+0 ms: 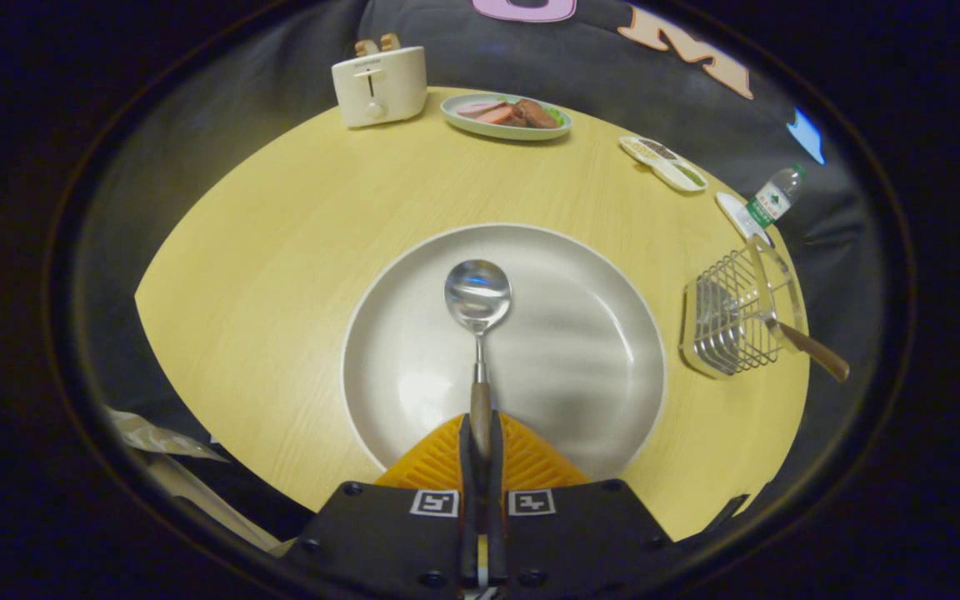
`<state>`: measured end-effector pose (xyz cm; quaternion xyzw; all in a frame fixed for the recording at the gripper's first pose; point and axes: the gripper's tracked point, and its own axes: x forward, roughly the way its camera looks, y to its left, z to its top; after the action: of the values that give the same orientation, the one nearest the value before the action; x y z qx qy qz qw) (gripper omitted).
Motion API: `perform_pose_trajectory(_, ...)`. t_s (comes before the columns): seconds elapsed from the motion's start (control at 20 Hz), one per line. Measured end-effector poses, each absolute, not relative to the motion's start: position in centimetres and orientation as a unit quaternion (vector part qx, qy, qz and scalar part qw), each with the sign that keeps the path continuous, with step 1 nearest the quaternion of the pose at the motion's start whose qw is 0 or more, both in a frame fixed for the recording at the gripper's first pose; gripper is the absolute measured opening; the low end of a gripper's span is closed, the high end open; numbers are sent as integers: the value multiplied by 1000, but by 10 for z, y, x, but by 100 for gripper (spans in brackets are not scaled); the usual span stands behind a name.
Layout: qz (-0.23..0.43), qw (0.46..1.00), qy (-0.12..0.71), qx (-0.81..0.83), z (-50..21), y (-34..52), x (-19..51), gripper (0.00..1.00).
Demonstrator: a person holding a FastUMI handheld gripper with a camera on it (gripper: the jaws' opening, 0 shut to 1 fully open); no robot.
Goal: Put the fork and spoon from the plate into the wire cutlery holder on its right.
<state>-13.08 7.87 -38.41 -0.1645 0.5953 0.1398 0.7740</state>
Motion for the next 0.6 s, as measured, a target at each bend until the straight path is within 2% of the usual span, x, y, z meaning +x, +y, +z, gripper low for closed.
perform_pose_trajectory(0.6,146,781,584,-167,-331,27,-100,8)
